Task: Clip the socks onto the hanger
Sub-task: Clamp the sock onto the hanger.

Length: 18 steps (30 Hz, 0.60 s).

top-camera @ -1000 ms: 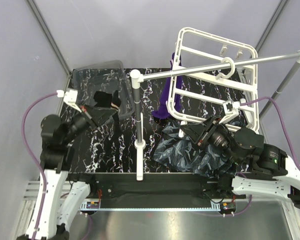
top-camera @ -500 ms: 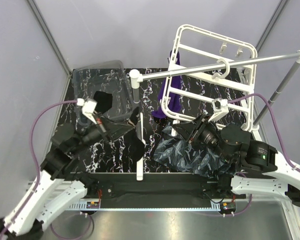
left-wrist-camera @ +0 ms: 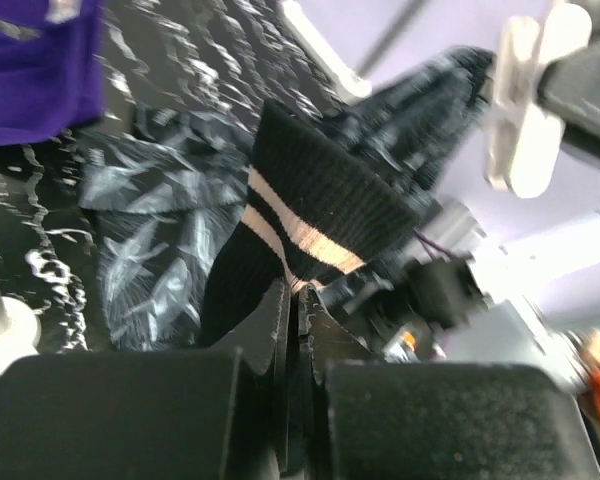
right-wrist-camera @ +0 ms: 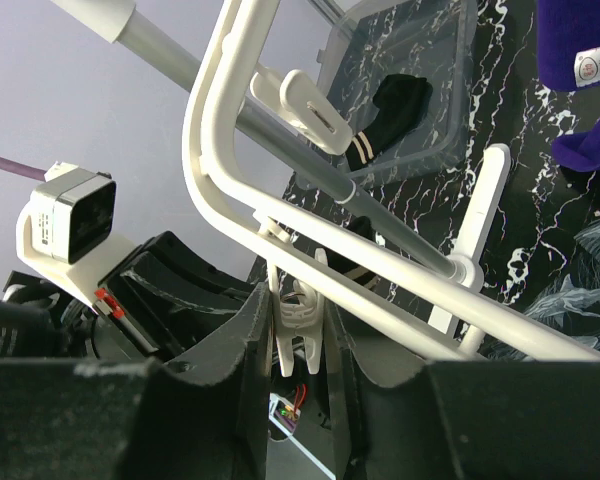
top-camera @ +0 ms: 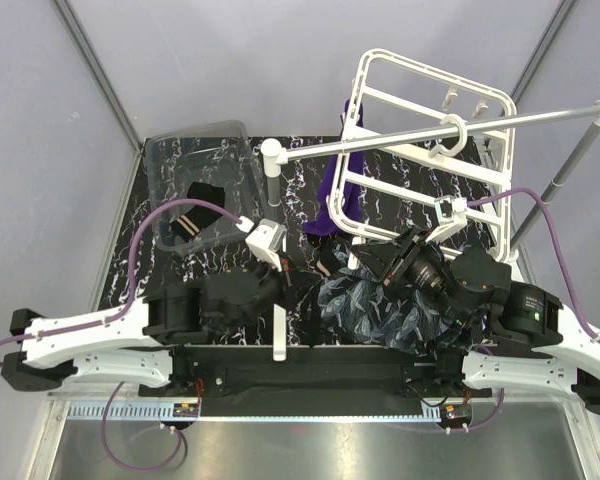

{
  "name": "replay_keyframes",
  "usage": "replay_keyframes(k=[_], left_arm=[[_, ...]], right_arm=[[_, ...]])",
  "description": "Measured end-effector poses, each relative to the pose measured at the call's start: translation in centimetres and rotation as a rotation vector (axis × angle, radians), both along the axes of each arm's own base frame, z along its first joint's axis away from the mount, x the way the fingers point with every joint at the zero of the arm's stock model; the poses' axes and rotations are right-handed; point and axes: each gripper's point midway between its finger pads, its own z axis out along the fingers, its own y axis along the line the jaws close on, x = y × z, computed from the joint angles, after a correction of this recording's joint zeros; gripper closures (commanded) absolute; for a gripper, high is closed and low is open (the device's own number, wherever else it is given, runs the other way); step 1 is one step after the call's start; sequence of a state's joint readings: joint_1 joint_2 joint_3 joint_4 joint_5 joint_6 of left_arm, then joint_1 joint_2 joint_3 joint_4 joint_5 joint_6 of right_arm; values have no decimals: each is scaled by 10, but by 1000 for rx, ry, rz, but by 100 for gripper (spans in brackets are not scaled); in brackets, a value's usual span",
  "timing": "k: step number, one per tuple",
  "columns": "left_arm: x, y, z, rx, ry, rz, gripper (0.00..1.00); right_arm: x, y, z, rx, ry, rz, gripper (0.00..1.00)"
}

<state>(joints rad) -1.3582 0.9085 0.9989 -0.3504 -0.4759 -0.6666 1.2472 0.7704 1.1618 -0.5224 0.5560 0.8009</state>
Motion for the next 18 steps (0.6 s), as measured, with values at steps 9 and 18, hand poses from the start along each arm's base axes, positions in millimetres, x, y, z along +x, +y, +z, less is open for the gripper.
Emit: replay_keyframes(k=[9, 18], left_arm=[[10, -9, 2, 56, -25, 129, 100], [9, -15, 13, 40, -27, 130, 100]], right_arm=[[1, -4, 3, 5, -3, -12, 100], [6, 1, -3, -24, -2, -29, 100]])
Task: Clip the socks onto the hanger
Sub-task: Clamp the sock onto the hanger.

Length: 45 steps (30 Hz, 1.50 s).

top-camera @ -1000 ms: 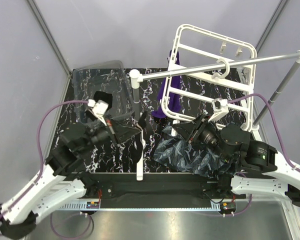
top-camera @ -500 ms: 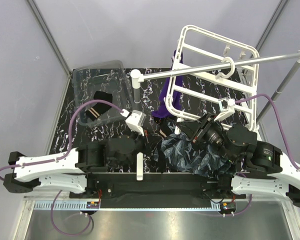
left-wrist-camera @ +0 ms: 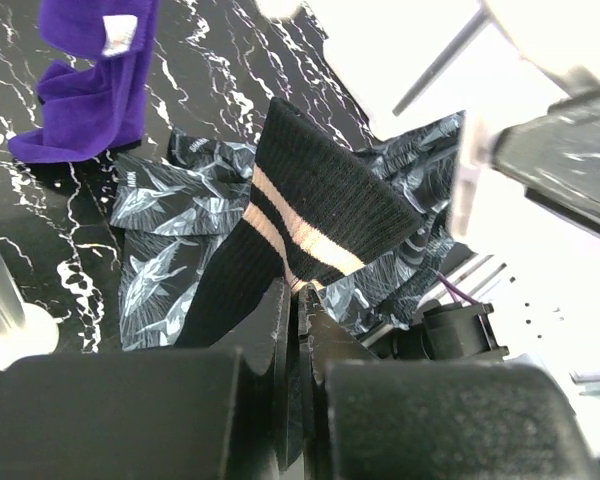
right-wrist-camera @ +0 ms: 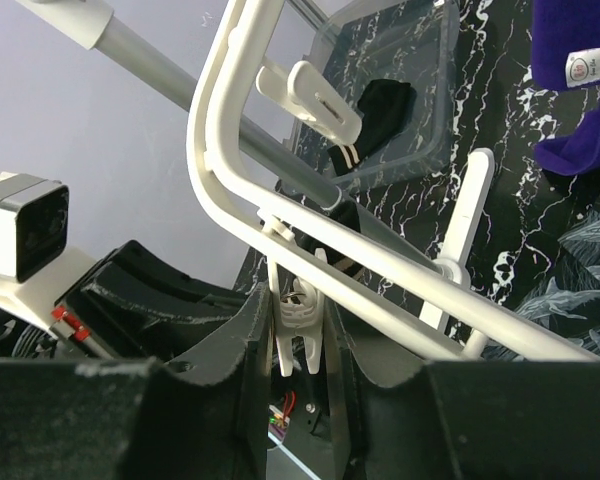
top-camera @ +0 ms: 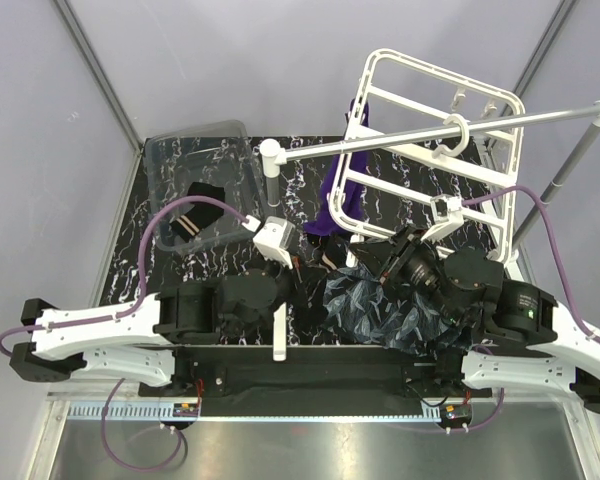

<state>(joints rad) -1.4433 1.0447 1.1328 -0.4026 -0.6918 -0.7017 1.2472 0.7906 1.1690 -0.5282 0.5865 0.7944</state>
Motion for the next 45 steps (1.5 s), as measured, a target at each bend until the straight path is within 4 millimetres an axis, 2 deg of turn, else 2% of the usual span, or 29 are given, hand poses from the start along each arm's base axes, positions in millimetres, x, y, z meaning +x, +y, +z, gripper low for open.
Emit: replay_keyframes(k=[13, 33, 39, 42, 43, 45], left_arm=[[-21, -6, -5, 12, 15, -64, 100], [-22, -15, 2, 2, 13, -69, 100], [-22, -16, 16, -29, 4, -71, 100], [-22, -18, 24, -50, 0, -75, 100], [-22, -19, 25, -53, 0, -76, 100], [-22, -21, 27, -54, -2, -80, 100]], right_arm=[[2, 2, -2, -19, -6, -6, 100], [4, 7, -4, -28, -3, -5, 100], [4, 8, -3, -23, -4, -6, 100], [4, 7, -1, -13, -8, -5, 93], [4, 7, 0, -9, -9, -4, 82], [3, 6, 2, 2, -12, -2, 68]])
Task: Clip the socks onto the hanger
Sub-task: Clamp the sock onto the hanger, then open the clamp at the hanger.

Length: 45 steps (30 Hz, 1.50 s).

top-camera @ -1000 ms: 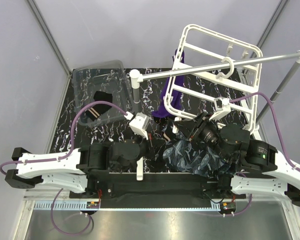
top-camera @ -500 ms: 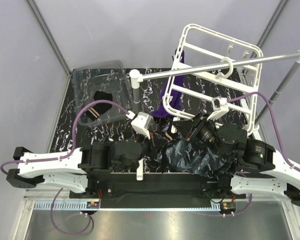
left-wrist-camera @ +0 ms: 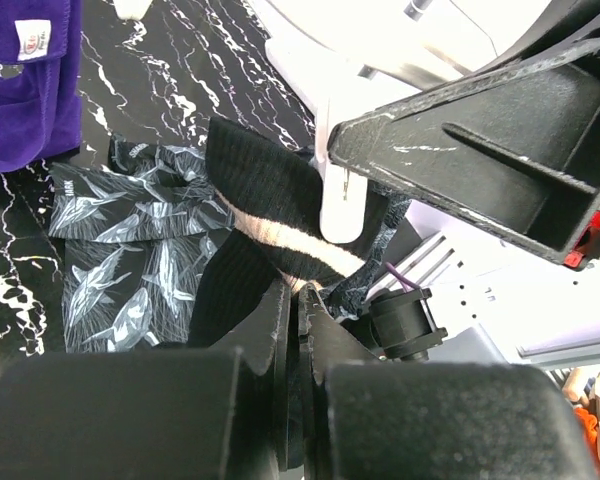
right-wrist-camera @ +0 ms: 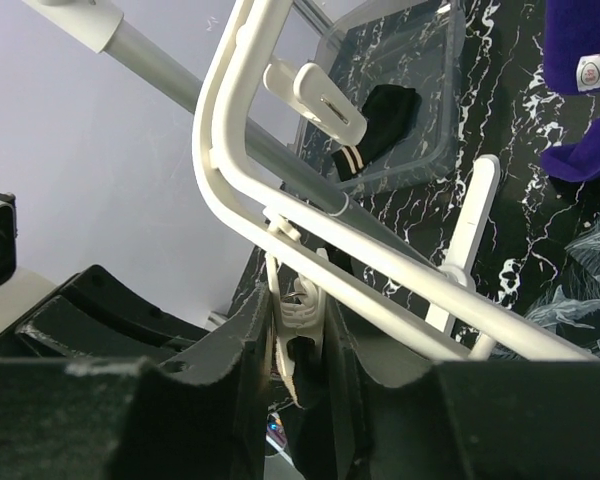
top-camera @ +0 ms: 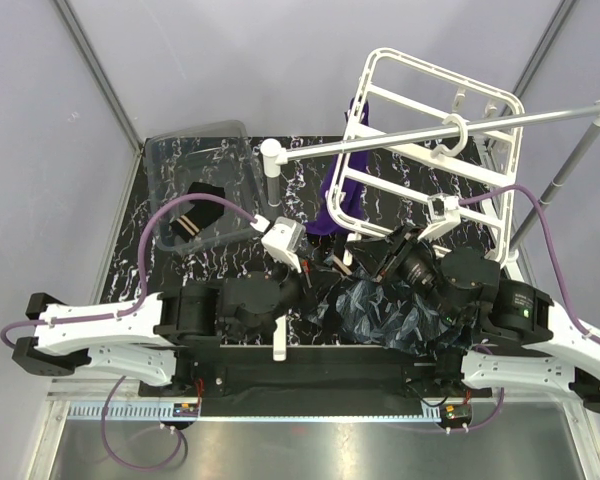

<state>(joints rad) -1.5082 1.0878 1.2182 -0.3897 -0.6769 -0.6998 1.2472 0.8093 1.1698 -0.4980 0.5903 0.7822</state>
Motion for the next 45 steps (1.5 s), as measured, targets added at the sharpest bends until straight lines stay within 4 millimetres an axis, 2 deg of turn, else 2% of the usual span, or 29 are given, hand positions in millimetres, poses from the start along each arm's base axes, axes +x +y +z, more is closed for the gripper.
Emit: replay_keyframes(k=[2, 4, 6, 10, 11, 14, 17, 25, 30, 34, 37, 41, 45], left_arm=[[0, -2, -1, 4, -1, -5, 100], [-1, -4, -2, 7, -2, -9, 100], [-1, -5, -2, 7, -5, -13, 100], [-1, -6, -1, 7, -15, -21, 78], [-2, -7, 0, 8, -17, -24, 62], [-2, -6, 0, 12, -23, -29, 47], [-2, -2, -1, 12, -29, -30, 41], [-1, 30, -8, 14, -69, -27, 40], [1, 36, -1, 12, -130, -48, 39], [-10, 16, 7, -24, -198, -149, 35], [-18, -7, 7, -33, -241, -224, 30], [-22, -42, -6, -4, -309, -290, 27], [-18, -68, -32, 61, -431, -324, 25]], right_arm=[[-1, -2, 1, 13, 0, 3, 55], [-3, -4, 1, 20, 1, 9, 52], [-4, -6, 2, 29, 2, 8, 43], [-5, -11, 6, 50, 1, 6, 37], [-6, -12, 7, 54, 0, 6, 36], [-8, -19, 9, 64, 1, 1, 35], [-10, -32, 10, 72, -1, -13, 34], [-14, -77, 8, 100, -1, -79, 34], [-16, -92, 4, 91, 2, -101, 34], [-20, -89, 4, 77, -5, -63, 33], [-29, -77, 16, 76, -11, 14, 32], [-42, -60, 39, 91, -25, 123, 30], [-52, -52, 53, 98, -40, 199, 29]])
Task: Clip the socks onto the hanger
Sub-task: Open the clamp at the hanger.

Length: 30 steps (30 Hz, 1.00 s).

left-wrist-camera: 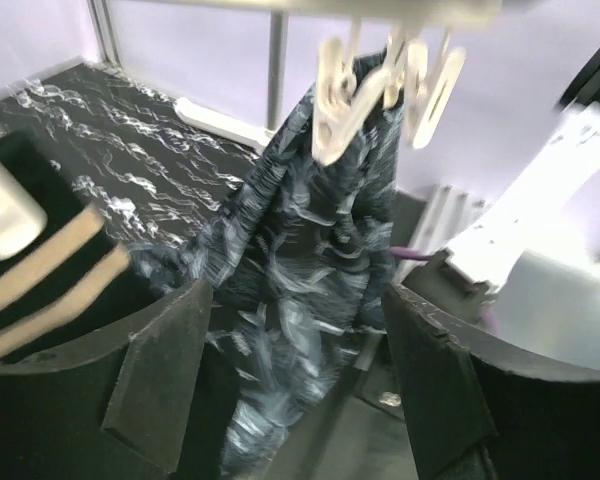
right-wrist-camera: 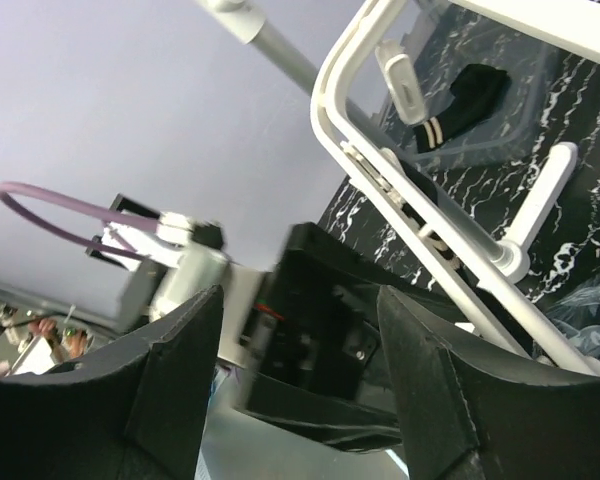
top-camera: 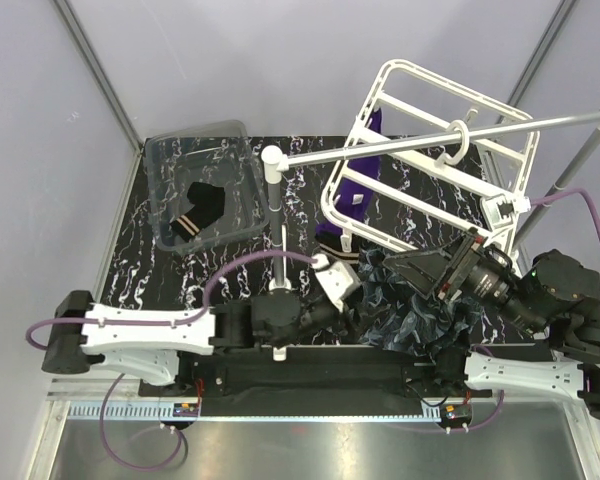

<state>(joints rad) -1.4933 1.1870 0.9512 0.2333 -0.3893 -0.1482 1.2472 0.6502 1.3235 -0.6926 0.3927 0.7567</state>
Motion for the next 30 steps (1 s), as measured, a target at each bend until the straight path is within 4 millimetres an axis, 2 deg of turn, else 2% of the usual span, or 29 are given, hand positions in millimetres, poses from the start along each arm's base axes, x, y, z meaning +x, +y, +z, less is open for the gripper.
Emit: replay_keyframes(k=[3, 6, 13, 18, 22, 26, 30], left_arm=[[7, -13, -16, 31, -96, -16, 25], [19, -27, -22, 33, -173, -37, 23], [42, -52, -17, -35, -330, -111, 22], [40, -74, -35, -51, -383, -219, 22], [32, -84, -40, -84, -401, -270, 22], [27, -88, -32, -139, -412, -287, 25], [23, -88, -13, -216, -414, -298, 31]], right_arm=[[-4, 0, 2, 2, -11, 26, 29], [-8, -2, 4, 5, -21, 44, 29], [-13, -7, 9, 16, -45, 65, 29], [-15, -10, 17, 23, -62, 73, 28], [-18, -13, 24, 38, -73, 83, 28], [-20, -12, 26, 40, -78, 96, 28], [-20, -11, 25, 36, -78, 99, 28]])
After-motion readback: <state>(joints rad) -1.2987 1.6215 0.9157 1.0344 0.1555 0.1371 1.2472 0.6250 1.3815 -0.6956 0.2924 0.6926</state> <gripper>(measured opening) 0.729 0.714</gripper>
